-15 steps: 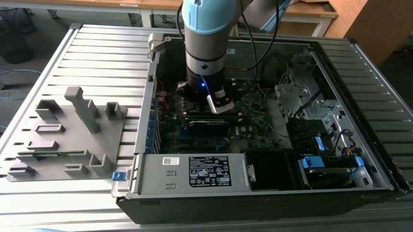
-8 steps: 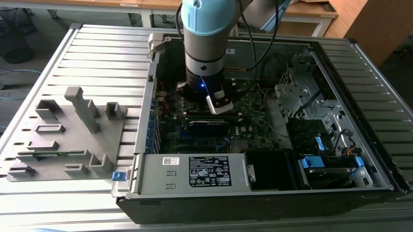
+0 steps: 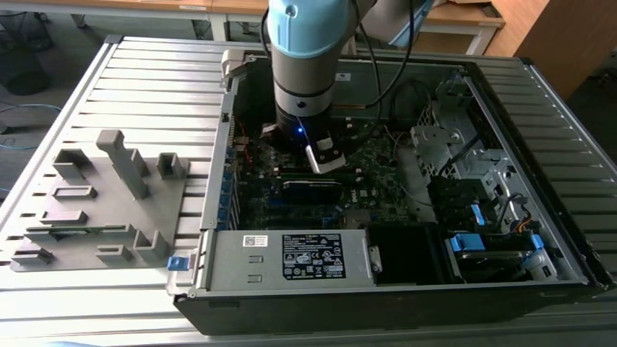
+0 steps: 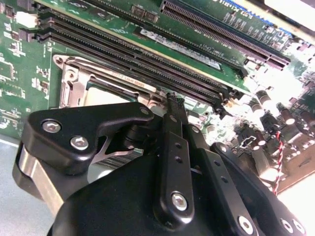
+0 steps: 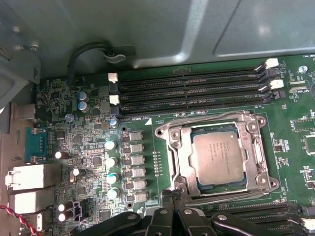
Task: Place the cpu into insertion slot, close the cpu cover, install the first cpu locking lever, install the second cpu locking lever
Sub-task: 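Install the second cpu locking lever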
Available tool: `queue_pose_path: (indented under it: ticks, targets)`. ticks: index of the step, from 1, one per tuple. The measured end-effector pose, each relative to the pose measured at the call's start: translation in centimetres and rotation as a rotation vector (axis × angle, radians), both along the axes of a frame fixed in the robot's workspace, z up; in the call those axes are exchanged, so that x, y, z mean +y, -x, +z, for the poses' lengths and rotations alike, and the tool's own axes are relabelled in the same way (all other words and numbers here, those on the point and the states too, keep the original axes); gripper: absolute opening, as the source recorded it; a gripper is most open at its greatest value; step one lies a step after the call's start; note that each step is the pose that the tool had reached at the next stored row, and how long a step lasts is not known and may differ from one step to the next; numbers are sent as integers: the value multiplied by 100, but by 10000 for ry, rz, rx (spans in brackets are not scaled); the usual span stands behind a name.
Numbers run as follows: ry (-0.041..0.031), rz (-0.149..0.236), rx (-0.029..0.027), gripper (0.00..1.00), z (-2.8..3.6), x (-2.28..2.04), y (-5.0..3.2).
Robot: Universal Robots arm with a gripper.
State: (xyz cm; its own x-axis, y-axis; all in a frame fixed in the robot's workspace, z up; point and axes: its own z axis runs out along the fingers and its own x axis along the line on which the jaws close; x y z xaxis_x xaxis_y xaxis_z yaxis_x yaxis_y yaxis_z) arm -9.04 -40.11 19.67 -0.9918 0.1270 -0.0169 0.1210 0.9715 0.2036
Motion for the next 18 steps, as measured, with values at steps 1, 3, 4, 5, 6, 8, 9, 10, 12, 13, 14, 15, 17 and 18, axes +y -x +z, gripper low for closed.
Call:
queue_pose_path:
  ticks: [1,3,4,5,6,8,9,10,12,13,14,15,17,18]
  targets:
    - [-27,-1,-1,11,-3,-3,3]
    - [-66,-2,0,11,-7,-12,8]
    - [-83,-1,0,11,-9,-17,9]
    - [-102,-1,-1,11,-11,-23,11]
    - [-122,-1,-1,11,-14,-28,14]
    - [-138,-1,0,11,-17,-40,17]
    - [-143,0,-1,11,-20,-48,18]
    - [-147,0,-2,11,-23,-55,20]
    - [-154,-1,-1,11,-28,-67,23]
    - [-155,-1,-1,11,-30,-72,24]
    - [-154,0,0,11,-31,-77,25]
    - [-154,-1,0,11,-32,-79,26]
    - [-154,-1,0,11,-33,-80,27]
    - [-154,0,0,11,-35,-81,27]
